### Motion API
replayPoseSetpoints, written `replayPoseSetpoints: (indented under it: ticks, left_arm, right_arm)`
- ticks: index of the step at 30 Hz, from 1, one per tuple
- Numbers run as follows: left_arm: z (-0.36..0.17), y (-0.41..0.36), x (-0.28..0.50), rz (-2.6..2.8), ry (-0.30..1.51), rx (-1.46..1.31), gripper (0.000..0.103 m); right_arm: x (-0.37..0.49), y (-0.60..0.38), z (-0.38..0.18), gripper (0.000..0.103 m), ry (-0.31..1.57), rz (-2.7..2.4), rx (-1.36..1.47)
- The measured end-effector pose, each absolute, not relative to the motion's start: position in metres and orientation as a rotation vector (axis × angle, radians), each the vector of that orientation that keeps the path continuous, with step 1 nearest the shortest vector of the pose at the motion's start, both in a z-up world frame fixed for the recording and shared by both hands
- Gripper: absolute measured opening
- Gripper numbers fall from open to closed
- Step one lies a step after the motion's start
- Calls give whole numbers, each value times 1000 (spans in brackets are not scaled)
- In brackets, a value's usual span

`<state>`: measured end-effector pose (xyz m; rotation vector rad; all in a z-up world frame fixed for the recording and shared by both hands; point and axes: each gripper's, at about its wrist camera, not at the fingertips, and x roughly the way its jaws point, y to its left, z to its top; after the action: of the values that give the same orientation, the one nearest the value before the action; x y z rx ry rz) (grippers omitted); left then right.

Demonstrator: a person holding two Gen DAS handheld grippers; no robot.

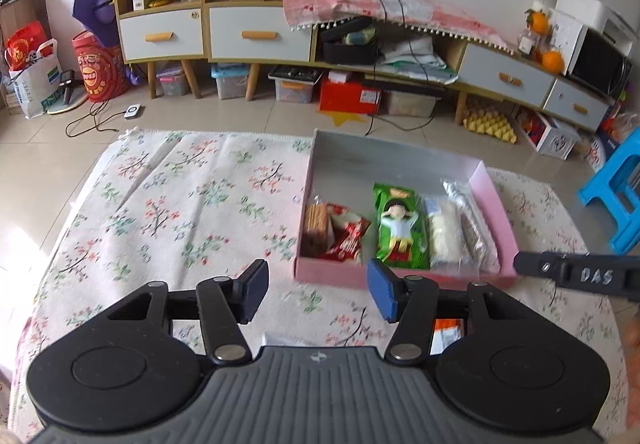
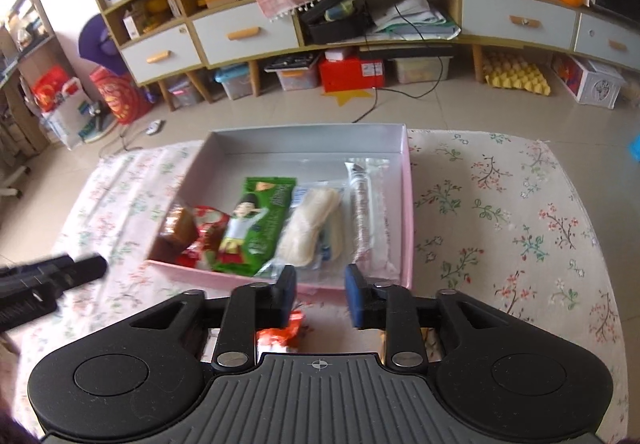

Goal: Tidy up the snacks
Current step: 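Reach the left gripper to the red candy wrapper and grasp it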

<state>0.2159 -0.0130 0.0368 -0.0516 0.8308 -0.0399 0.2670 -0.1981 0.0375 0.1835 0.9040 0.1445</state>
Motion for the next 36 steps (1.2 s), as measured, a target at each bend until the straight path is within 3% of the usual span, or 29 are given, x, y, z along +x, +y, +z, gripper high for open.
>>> replayPoseSetpoints:
  ticks: [7, 9, 10, 15, 19, 26, 30, 33, 36]
  left_arm:
    - [32, 5, 192, -36, 871, 14, 65]
    - [29, 12, 183, -52, 883, 24, 68]
    - [26, 15, 180, -65, 894, 27, 69]
    - [11, 27, 162, -167, 950, 65, 80]
    - [-8, 30, 150, -228, 997, 111, 82]
    - [-32, 22, 134, -370, 1061, 213, 77]
    - [-39, 17, 128, -427, 1067, 254, 64]
    - [-42, 13, 125, -453, 1061, 299, 63]
    - [-43, 11, 122, -493, 1069, 323, 54]
  right_arm:
    - [233, -187, 42, 40, 1039, 175, 207]
    - [219, -179, 43, 55, 1045, 218, 167]
    - [212, -178, 42, 57, 1046, 233, 149]
    - [192, -181, 29, 58, 1087, 260, 111]
    - [190, -190, 12, 59, 1132, 226, 89]
    - [187, -185, 4, 59, 1157, 253, 67]
    - [186, -171, 5, 59, 1157, 293, 34]
    - [185, -163, 5, 59, 1159, 316, 17]
    - [184, -157, 4, 59, 1159, 333, -3]
